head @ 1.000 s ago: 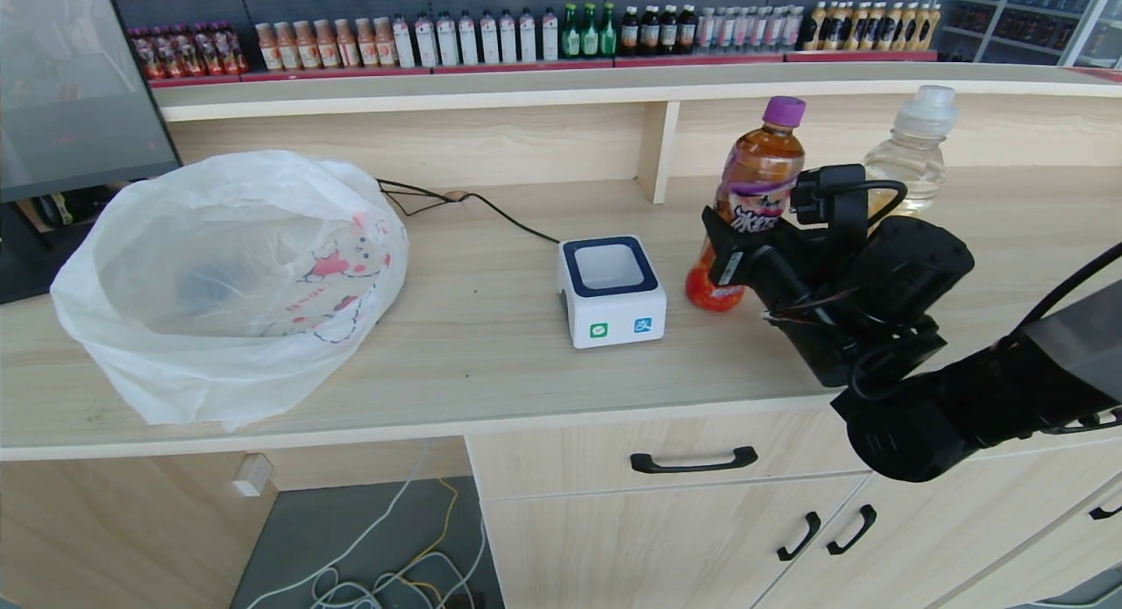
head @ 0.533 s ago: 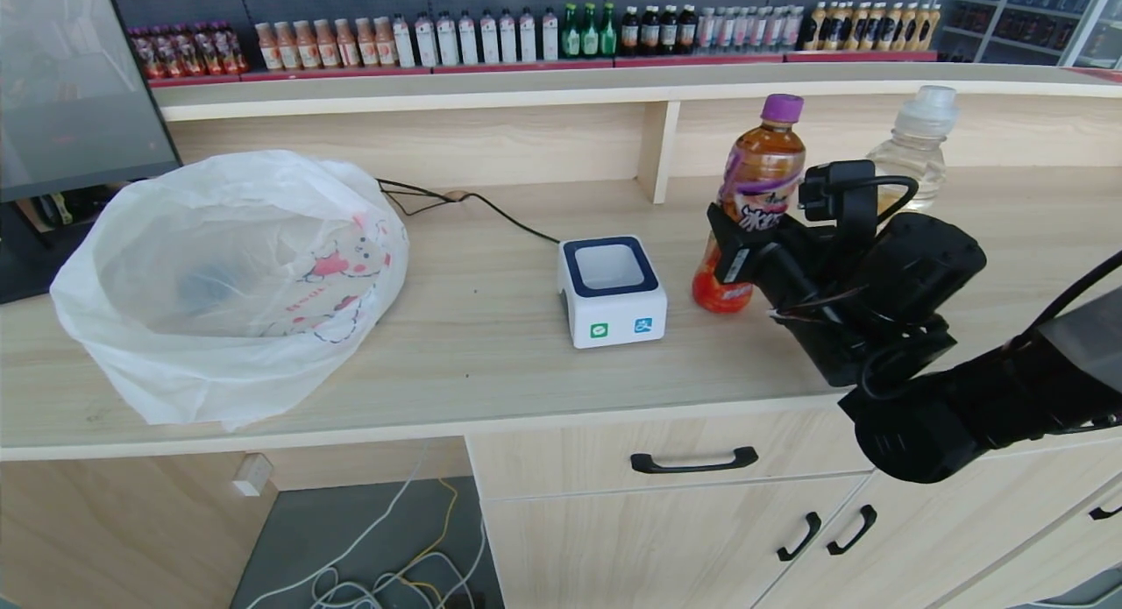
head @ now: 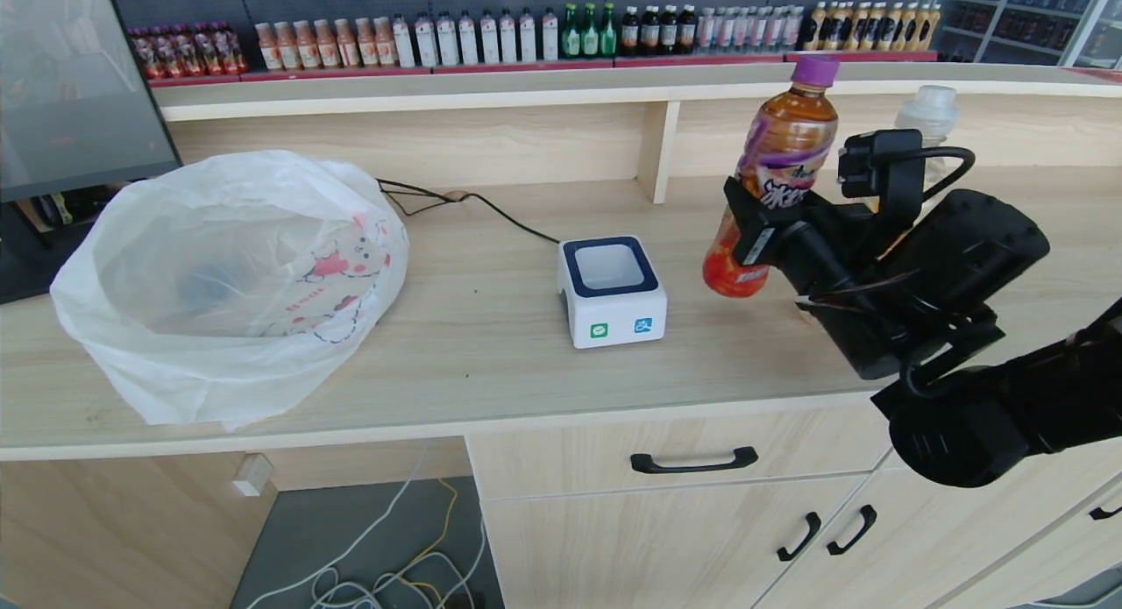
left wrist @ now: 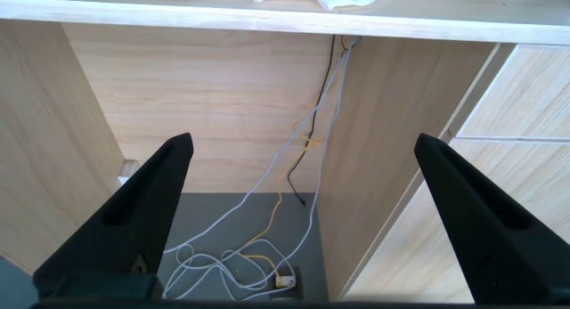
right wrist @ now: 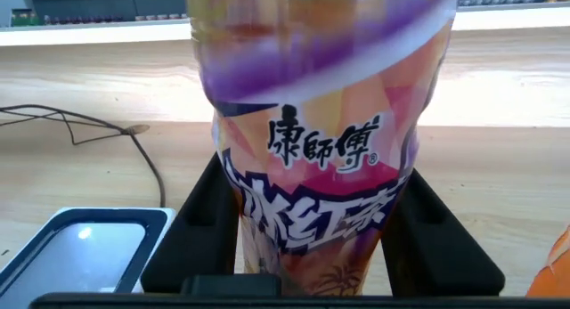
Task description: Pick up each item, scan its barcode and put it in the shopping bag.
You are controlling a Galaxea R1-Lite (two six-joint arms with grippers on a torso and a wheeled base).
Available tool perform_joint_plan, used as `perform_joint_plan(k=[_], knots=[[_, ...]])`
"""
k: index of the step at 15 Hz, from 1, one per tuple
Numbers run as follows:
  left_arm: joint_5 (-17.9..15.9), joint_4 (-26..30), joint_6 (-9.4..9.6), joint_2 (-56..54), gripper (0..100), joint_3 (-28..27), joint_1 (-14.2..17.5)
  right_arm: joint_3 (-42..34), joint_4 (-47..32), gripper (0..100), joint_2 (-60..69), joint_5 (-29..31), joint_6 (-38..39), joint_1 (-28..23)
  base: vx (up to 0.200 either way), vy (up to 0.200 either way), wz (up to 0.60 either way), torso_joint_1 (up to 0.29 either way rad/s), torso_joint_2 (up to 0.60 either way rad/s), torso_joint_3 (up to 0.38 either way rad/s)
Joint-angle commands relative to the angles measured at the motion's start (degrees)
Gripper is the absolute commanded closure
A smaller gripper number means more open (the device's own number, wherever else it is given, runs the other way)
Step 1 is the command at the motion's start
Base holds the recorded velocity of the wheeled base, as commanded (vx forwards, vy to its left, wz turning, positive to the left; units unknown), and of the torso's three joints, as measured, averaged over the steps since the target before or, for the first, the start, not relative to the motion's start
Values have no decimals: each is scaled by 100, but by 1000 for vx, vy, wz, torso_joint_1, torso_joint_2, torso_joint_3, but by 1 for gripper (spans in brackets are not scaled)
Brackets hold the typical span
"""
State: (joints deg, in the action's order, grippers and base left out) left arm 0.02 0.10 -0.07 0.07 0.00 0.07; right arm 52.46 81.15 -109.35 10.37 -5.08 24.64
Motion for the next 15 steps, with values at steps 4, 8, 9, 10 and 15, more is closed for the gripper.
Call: perform_joint_plan(k=[4,8,9,10,15], knots=[[-2,-1,-1,1,0,0,1,-535,41,100,766,-282,-1,15,0,0,0,0,0,0],[-2,-1,-1,1,0,0,1,-1053,138,100,1144,-589,-1,41,0,0,0,0,0,0],[-2,-1,-1,1,0,0,1,-1141,138,100,1214,-607,-1,147,0,0,0,0,0,0],[-2,-1,-1,1,0,0,1,-1317,138,100,1293,-607,7,261,0,0,0,0,0,0],[6,-1,-1,1,0,0,1,-2161,164,100,1786,-607,-1,692,0,0,0,0,0,0]])
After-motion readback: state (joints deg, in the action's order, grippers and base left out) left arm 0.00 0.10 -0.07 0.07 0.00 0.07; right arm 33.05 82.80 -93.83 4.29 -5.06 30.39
